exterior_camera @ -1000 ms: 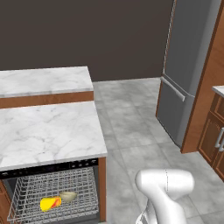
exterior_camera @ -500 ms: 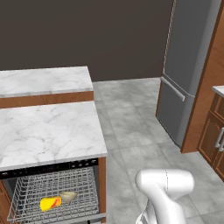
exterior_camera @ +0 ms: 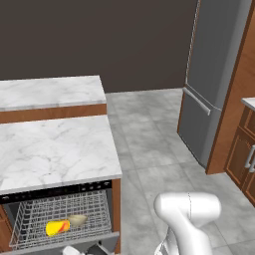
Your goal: Pick up the cup and bowl from the counter, place them in the dishwasher, and close the dishwasher door.
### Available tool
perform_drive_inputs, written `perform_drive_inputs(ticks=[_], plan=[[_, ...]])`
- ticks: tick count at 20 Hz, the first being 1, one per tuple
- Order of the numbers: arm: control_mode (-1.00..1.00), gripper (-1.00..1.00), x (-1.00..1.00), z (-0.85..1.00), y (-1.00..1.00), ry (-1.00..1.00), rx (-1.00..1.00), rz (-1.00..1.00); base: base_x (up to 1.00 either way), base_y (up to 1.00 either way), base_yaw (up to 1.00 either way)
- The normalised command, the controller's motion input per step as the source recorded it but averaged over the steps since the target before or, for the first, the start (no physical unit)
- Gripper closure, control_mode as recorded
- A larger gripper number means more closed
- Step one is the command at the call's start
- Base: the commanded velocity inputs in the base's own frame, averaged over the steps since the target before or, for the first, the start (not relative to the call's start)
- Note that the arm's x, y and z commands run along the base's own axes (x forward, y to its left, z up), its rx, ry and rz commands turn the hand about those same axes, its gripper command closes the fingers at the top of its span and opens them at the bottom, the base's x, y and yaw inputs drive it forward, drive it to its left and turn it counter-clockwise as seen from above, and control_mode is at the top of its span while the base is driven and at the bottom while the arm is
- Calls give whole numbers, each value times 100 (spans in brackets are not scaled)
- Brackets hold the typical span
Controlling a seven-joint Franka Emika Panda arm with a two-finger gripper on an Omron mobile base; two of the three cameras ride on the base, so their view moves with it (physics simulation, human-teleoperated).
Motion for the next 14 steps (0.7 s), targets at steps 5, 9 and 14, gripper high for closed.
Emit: perform_drive_inputs(ticks=[5, 9, 14], plan=[[-100, -100, 84, -12, -52, -7, 53, 18, 0, 0, 0], [-100, -100, 87, -18, -59, -6, 52, 19, 0, 0, 0], [-100, -100, 99, -21, -76, -7, 47, 19, 0, 0, 0]])
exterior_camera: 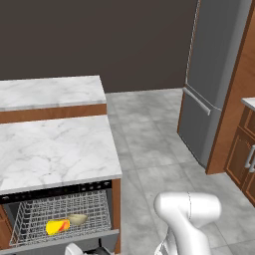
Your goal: Pick up the cup and bowl from the counter, place them in the dishwasher, and close the dishwasher door.
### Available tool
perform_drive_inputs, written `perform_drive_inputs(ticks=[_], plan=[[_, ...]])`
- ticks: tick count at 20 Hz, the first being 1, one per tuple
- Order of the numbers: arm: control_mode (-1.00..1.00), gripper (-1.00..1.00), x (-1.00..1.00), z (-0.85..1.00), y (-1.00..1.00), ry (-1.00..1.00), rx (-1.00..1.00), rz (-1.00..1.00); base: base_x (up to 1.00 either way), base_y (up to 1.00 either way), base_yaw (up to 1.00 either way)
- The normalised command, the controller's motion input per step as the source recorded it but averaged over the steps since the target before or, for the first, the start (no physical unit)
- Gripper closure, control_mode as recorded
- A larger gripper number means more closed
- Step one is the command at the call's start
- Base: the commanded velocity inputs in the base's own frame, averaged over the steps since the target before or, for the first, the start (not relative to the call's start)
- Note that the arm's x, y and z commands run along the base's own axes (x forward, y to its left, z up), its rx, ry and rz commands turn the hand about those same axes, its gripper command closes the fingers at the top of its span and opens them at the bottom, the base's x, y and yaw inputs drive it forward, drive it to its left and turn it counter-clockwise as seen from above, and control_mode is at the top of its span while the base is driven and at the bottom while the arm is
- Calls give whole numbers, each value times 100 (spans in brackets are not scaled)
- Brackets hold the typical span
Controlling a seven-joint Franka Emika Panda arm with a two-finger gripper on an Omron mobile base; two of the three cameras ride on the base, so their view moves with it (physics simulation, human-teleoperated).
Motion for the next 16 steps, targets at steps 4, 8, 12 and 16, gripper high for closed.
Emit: perform_drive_inputs(ticks=[4, 8, 12, 16], plan=[[-100, -100, 100, -22, -85, -6, 42, 18, 0, 0, 0], [-100, -100, 100, -26, -88, -6, 38, 15, 0, 0, 0], [-100, -100, 100, -27, -83, -4, 36, 11, 0, 0, 0], [-100, -100, 100, -23, -79, -3, 36, 7, 0, 0, 0]])
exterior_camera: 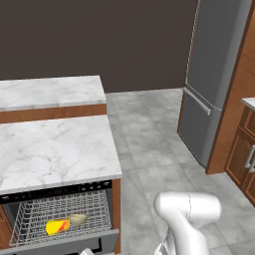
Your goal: Pick up the cup and bowl from the counter, place them in the dishwasher, and close the dishwasher door.
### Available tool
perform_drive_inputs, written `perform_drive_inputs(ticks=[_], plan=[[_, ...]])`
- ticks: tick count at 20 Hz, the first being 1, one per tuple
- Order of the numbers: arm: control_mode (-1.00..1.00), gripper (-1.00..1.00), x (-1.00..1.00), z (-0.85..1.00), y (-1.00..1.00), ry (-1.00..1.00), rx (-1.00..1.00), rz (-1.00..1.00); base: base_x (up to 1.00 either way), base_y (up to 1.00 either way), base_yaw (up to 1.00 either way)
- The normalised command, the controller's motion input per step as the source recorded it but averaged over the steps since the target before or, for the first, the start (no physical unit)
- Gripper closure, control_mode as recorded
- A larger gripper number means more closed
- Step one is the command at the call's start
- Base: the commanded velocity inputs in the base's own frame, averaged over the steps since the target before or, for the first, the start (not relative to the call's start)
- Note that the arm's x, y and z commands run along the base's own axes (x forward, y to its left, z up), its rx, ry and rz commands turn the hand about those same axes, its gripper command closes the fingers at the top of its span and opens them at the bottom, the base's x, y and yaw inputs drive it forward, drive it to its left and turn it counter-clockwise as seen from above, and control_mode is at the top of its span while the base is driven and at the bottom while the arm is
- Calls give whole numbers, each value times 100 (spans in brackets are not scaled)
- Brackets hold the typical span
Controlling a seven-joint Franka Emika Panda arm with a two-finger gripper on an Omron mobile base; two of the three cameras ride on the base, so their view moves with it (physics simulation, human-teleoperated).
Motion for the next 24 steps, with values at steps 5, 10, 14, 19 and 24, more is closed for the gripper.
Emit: perform_drive_inputs(ticks=[5, 10, 14, 19, 24], plan=[[-100, -100, 100, -18, -76, -2, 34, 4, 0, 0, 0], [-100, -100, 100, -13, -74, 0, 34, 1, 0, 0, 0], [-100, -100, 100, -15, -72, 0, 33, 1, 0, 0, 0], [-100, -100, 100, -17, -70, 0, 32, 0, 0, 0, 0], [-100, -100, 100, -22, -63, 0, 31, 0, 0, 0, 0]])
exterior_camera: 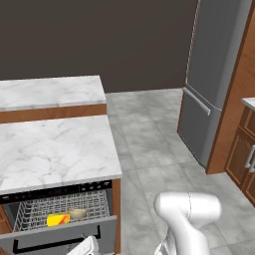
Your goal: Pick up the cup and bowl from the counter, place them in the dishwasher, and close the dishwasher door.
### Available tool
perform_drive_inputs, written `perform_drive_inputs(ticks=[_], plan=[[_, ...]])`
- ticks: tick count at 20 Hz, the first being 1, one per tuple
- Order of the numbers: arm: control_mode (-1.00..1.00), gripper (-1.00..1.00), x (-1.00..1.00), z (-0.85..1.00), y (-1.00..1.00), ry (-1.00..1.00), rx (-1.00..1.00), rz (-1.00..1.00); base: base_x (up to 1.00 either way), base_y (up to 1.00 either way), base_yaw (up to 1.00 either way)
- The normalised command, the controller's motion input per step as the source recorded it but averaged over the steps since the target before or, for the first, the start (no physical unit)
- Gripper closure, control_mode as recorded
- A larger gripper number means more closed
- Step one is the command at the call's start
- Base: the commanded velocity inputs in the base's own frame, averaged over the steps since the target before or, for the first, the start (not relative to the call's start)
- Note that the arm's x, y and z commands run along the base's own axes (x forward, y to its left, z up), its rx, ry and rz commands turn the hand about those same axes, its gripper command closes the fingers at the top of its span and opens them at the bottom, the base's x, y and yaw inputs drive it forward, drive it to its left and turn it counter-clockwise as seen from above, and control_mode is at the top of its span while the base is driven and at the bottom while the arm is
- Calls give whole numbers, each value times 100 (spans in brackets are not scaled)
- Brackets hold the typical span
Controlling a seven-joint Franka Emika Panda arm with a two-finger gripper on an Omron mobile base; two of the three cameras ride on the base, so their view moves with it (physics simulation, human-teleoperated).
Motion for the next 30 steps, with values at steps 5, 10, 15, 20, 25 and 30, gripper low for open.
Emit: perform_drive_inputs(ticks=[5, 10, 15, 20, 25, 30], plan=[[-100, -100, 100, -24, -58, 0, 30, 0, 0, 0, 0], [-100, -100, 100, -26, -57, 0, 31, 0, 0, 0, 0], [-100, -100, 100, -32, -53, 0, 30, 0, 0, 0, 0], [-100, -100, 100, -36, -48, 0, 29, 0, 0, 0, 0], [-100, -100, 100, -35, -50, 0, 29, 0, 0, 0, 0], [-100, -100, 100, -38, -48, 0, 29, 0, 0, 0, 0]])
